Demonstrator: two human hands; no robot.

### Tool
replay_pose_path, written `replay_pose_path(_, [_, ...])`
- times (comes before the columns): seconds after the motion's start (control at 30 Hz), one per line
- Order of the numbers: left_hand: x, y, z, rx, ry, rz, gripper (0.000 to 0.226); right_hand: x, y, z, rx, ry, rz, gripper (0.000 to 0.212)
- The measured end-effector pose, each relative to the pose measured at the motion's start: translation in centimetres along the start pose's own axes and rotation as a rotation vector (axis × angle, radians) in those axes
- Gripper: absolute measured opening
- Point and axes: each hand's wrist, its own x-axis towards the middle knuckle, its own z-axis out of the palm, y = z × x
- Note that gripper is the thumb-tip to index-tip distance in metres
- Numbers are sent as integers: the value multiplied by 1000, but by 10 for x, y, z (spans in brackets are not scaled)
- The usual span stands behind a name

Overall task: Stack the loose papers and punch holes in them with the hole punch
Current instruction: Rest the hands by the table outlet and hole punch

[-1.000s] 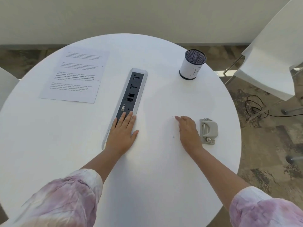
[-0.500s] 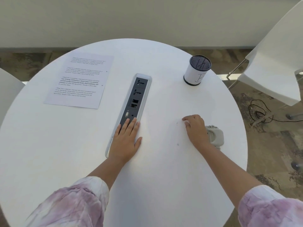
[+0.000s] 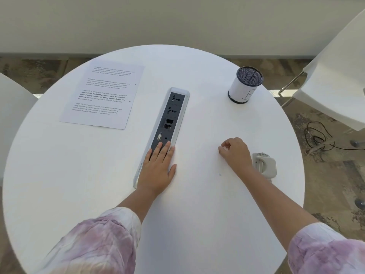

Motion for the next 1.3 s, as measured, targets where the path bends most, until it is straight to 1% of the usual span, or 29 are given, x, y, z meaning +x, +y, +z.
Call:
replay_pose_path(0.17, [-1,0,0,-20,-6,-5,56,1,-2,-1,-36,-6,11,16])
replay_pose_path(0.37, [-1,2,-2,-19,-1,-3,55,3,-2,-1,-101,9,-19,15])
replay_pose_path(0.53, [-1,1,-1,-21,0,2,55,11,-1,-2,-132,-71,-32,16])
replay_pose_path(0.67, [0,1,-2,-23,4,5,55,18,-2,-12,67,-70,41,18])
replay_pose_path(0.8, [0,0,-2,-25,-2,8,56,26,1,-19,392,-99,180,18])
replay_pose_path(0.87, [-1,0,-2,-25,-8,4,56,32,1,-21,487,-106,229,12])
replay_pose_path(0.93, [0,0,-2,-31,-6,4,56,39,-3,-25,550,-81,230,11])
replay_pose_path(1.1, [-1,0,-1,-37,9,12,55,68,-26,-51,619,38,149,10])
replay_pose_path(1.23, [-2,1,0,-46,15,11,54,98,-42,-78,438,214,46,10])
replay_pose_path(1.3, [-1,1,-1,-53,21,8,53,113,-48,-90,397,280,23,17])
